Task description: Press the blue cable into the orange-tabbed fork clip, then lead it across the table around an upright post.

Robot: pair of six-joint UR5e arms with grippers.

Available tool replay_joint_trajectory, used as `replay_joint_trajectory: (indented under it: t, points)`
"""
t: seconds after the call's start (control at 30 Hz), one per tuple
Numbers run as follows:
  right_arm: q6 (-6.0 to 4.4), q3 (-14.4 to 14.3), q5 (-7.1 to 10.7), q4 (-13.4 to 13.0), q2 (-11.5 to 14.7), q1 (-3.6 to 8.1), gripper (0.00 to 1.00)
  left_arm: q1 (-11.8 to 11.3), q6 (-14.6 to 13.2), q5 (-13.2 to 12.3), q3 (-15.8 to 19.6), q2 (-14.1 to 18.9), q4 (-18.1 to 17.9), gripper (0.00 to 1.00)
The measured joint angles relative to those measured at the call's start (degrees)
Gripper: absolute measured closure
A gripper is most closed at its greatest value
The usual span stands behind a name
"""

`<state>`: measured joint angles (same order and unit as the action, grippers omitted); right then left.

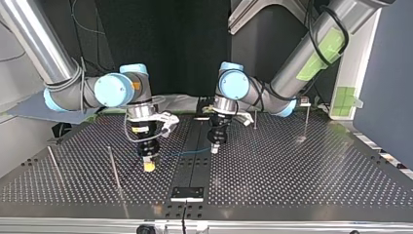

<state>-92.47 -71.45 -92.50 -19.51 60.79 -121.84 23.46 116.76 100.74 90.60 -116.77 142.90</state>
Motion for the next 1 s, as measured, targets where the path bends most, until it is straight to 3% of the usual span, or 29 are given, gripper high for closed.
replay_joint_trajectory:
  t: [0.3,1.0]
  points:
    - [-0.63,0.06,-1.19,0.71,3.72,0.72,1.0,0.43,0.8,-0.15,-3.33,0.07,1.62,0.99]
    - [-1.23,0.05,-2.25,1.93,4.19,4.07,1.0,2.53,4.52,-1.29,-10.83,0.03,3.38,0.97]
